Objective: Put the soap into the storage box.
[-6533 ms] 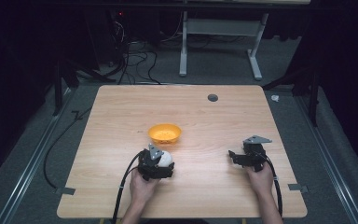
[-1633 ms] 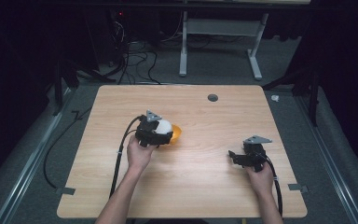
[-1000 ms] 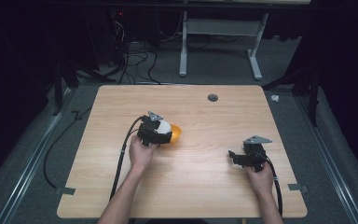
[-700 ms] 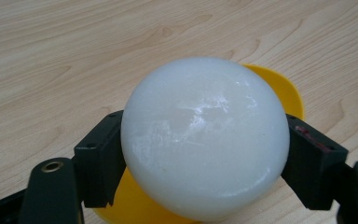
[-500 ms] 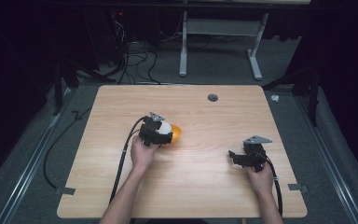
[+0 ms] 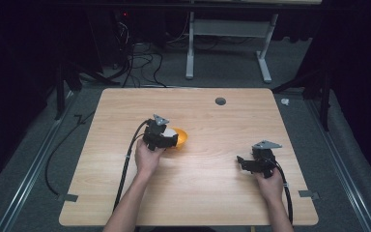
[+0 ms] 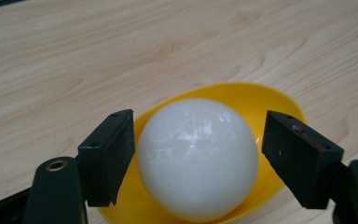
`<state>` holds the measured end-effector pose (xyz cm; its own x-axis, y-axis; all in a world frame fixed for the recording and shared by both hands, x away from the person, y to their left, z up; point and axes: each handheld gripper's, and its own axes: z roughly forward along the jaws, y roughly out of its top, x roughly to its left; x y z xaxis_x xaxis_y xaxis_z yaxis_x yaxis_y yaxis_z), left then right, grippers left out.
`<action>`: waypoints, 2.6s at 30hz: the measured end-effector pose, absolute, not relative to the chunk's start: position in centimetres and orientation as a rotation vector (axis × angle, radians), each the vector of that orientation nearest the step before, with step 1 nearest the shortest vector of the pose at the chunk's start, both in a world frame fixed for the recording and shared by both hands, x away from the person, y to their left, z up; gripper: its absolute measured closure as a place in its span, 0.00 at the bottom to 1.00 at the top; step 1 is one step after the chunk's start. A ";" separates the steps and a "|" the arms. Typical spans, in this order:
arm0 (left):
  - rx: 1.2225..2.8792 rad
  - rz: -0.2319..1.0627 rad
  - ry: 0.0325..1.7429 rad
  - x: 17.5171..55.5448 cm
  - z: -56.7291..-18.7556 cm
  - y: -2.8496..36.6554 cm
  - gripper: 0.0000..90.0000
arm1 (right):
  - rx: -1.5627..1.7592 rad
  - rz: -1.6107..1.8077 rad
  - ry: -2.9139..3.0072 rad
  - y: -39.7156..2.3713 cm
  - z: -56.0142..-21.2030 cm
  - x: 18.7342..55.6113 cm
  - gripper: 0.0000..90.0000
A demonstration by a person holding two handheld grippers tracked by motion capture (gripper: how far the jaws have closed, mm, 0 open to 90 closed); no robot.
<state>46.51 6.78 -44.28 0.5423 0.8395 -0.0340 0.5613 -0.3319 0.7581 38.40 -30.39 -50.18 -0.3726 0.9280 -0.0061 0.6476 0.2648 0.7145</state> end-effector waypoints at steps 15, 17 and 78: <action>2.040 0.477 1.108 45.8 -43.6 7.3 0.28 | 1.425 0.883 2.115 -30.4 -50.2 38.4 0.28; 2.034 0.478 1.107 45.6 -43.4 7.4 0.28 | 1.425 0.882 2.115 -30.4 -50.2 38.4 0.28; 1.973 0.517 1.132 42.0 -42.6 11.2 0.26 | 1.425 0.880 2.114 -30.3 -50.2 38.4 0.28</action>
